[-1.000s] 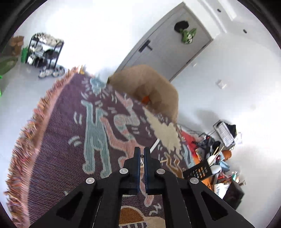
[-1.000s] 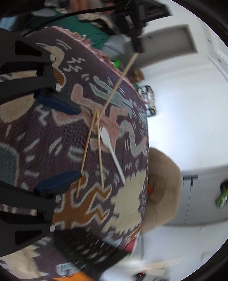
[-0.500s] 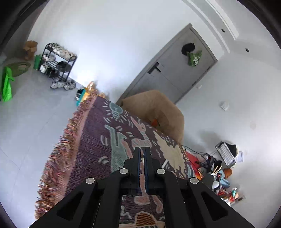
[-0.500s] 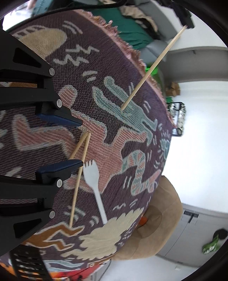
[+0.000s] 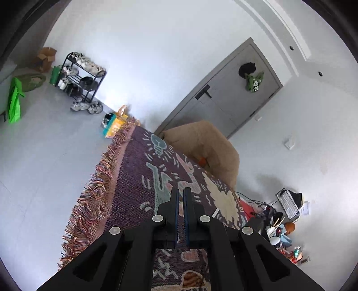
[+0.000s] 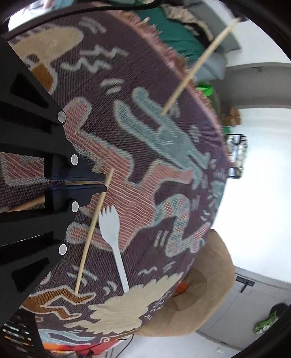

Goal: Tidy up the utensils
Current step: 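Lower the right gripper onto a wooden chopstick and close on it, then lift the chopstick with the right gripper and carry it toward the black holder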

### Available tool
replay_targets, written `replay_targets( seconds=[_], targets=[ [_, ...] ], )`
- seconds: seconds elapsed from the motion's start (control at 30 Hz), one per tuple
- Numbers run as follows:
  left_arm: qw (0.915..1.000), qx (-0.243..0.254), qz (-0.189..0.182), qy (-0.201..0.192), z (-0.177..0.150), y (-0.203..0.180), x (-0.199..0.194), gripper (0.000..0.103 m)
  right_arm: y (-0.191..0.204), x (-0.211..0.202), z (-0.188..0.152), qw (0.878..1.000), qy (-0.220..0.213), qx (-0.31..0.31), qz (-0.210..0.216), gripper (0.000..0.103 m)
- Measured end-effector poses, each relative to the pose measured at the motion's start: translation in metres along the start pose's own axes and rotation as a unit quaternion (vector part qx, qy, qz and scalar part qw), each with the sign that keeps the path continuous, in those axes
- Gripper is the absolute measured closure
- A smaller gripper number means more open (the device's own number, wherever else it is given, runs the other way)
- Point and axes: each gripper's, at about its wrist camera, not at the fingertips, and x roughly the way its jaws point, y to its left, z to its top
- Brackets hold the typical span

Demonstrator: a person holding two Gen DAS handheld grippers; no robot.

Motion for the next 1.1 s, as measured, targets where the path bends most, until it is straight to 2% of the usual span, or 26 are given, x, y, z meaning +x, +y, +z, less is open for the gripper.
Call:
replay_targets(
  seconds=[0.23,0.33,0.4,0.47,0.5,0.67,0.8,0.87,1.03,1.1],
  targets=[
    [0.9999,0.008,-0.007,0.008,-0.004,-0.011,0.007,0.1,-0.03,-0.055,-0.008,0.995,-0.074,0.057,0.019,0.099],
    [0.9998,0.013,-0.009,0.01,-0.006,-0.017,0.01,0.1,-0.035,-0.063,-0.009,0.995,-0.075,0.059,0.024,0.099],
    [0.9998,0.013,-0.011,0.011,-0.006,-0.02,0.011,0.1,-0.039,-0.052,-0.006,0.996,-0.045,0.067,0.035,0.092],
    [0.9998,0.015,-0.013,0.009,-0.005,-0.022,0.011,0.1,-0.038,-0.042,-0.006,0.996,-0.026,0.068,0.043,0.067],
    [0.9998,0.016,-0.013,0.008,-0.005,-0.023,0.01,0.1,-0.035,-0.035,-0.005,0.997,-0.019,0.064,0.045,0.065],
    [0.9998,0.019,-0.006,0.001,-0.003,-0.021,0.003,0.1,-0.021,-0.001,0.003,0.996,0.031,0.048,0.067,0.065],
    [0.9999,0.01,0.004,-0.006,0.002,-0.008,-0.005,0.1,-0.006,0.025,0.01,0.995,0.073,0.019,0.061,0.067],
    [0.9999,0.006,0.006,-0.008,0.003,-0.002,-0.007,0.1,-0.001,0.035,0.014,0.994,0.09,0.006,0.058,0.074],
    [0.9998,-0.005,0.011,-0.013,0.007,0.009,-0.011,0.1,0.006,0.045,0.021,0.993,0.107,-0.014,0.046,0.081],
    [0.9998,-0.007,0.011,-0.014,0.008,0.012,-0.011,0.1,0.007,0.045,0.024,0.993,0.108,-0.022,0.04,0.092]
  ],
)
